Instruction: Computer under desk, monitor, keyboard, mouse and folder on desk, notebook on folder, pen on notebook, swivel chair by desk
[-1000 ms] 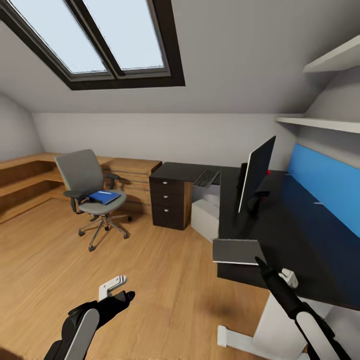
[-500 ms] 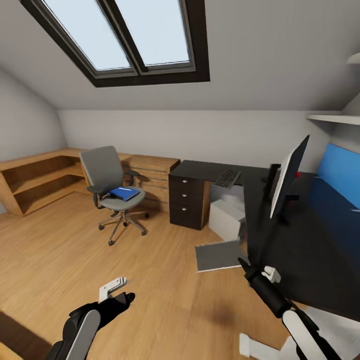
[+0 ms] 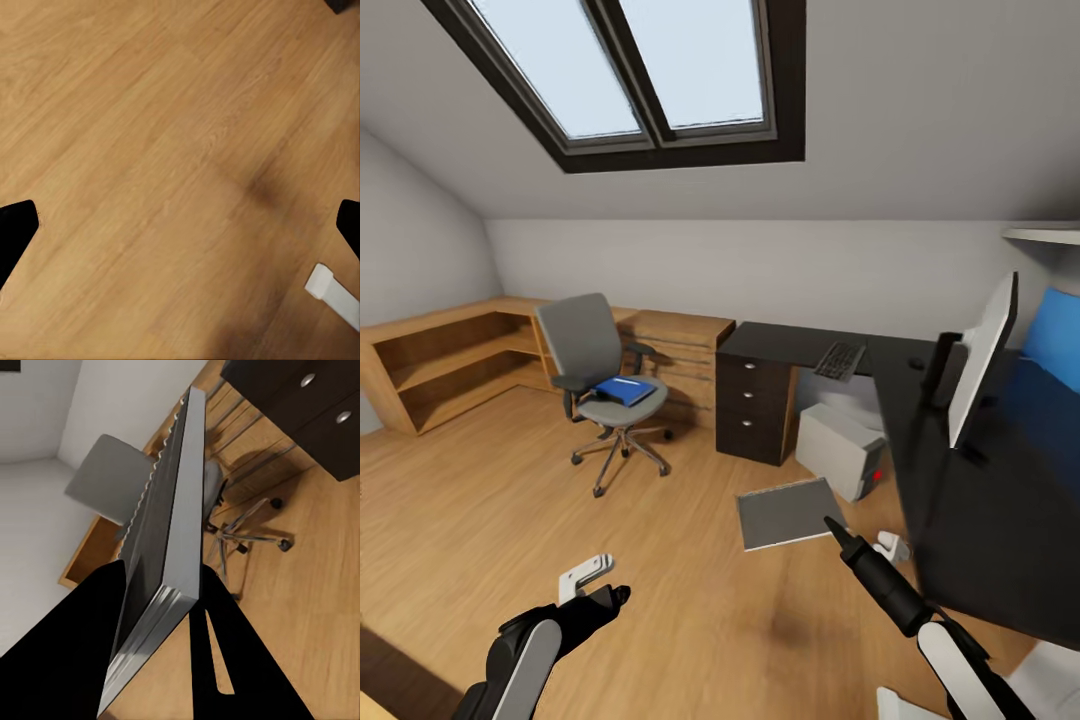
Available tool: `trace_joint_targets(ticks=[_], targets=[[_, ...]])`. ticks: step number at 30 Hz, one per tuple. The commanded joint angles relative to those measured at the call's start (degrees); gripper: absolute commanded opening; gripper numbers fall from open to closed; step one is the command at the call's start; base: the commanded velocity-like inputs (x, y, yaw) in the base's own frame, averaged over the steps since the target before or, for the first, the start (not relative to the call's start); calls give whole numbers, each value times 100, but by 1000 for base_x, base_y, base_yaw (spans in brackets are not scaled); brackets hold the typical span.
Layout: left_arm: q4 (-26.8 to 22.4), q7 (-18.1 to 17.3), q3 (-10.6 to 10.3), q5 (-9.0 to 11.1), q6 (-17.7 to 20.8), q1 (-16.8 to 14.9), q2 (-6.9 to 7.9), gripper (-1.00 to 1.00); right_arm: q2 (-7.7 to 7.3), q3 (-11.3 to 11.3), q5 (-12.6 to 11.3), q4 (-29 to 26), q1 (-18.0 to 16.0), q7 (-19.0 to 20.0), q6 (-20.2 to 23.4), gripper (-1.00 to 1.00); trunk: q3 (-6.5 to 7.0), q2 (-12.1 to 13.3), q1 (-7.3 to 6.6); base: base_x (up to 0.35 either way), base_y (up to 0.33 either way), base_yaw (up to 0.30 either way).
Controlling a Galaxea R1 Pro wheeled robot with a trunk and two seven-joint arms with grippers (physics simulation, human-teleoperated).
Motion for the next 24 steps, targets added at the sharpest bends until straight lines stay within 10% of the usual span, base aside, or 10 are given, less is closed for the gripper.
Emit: trace_joint_targets(ticks=[1, 24], targets=[[-5, 55, -3, 60, 9, -4, 0, 100, -4, 4, -66, -6, -3, 6, 36, -100, -6, -3, 1, 134, 272, 0], [-5, 55, -3, 51, -4, -4, 0, 100, 50, -29, -73, -13, -3, 14, -114, -100, 4, -3, 1, 178, 228, 0]])
